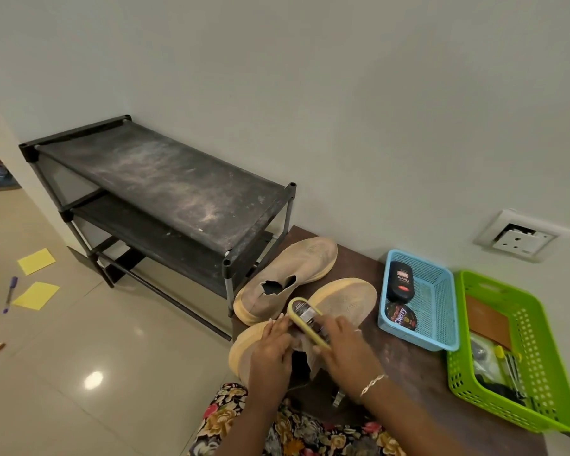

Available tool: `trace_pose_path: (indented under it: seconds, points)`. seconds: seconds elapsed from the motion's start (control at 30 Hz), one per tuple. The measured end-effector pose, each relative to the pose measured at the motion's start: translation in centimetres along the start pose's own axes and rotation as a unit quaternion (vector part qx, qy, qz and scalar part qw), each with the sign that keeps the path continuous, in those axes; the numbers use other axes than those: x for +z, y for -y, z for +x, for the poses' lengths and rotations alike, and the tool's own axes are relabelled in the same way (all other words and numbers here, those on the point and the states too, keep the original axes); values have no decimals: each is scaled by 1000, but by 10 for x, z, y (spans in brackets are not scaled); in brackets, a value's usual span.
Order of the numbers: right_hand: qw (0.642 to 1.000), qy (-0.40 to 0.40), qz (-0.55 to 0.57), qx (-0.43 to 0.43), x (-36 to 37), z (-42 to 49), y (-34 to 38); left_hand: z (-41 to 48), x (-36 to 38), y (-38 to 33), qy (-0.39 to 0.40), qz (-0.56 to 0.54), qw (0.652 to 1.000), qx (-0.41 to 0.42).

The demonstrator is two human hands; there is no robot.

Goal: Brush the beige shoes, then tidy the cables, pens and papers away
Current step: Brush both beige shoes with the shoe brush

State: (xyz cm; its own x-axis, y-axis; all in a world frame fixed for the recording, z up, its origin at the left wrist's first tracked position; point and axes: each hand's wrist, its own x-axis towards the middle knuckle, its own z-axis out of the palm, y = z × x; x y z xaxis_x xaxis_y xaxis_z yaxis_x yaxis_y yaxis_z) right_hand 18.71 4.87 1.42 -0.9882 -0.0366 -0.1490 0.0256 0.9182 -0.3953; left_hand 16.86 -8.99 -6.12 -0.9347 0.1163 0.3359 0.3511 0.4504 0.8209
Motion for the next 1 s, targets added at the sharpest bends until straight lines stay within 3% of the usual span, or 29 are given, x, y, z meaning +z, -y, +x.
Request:
trace_pose_path:
  seconds: [0.13, 0.23, 0.33, 0.47, 0.53, 0.67, 0.8, 0.93, 1.0]
  points:
    - [999, 20, -22, -15, 7, -7, -5, -4, 1, -3, -2, -18, 998, -64]
    - [992, -40, -57, 103, -15, 18, -41, -2, 1, -10, 10, -36, 991, -132]
    - [974, -114, 14, 196, -24, 26, -45, 2, 0, -15, -4, -57, 988, -146]
    - [999, 31, 29, 4, 19, -12, 5, 5, -3, -8, -45, -65, 979, -187]
    - [999, 37, 7, -33, 22, -16, 4, 3, -6, -5, -43, -65, 978, -191]
    - [995, -18, -76, 68, -9, 23, -48, -1, -5, -10, 8, -84, 976, -199]
    - [978, -111, 3, 176, -28, 39, -54, -3, 1, -11, 24, -57, 980, -190]
    - [999, 22, 23, -10, 17, -2, -4, -3, -3, -11, 3, -95, 977, -189]
    - [997, 58, 19, -51, 22, -12, 1, -3, -4, -10, -13, -108, 976, -190]
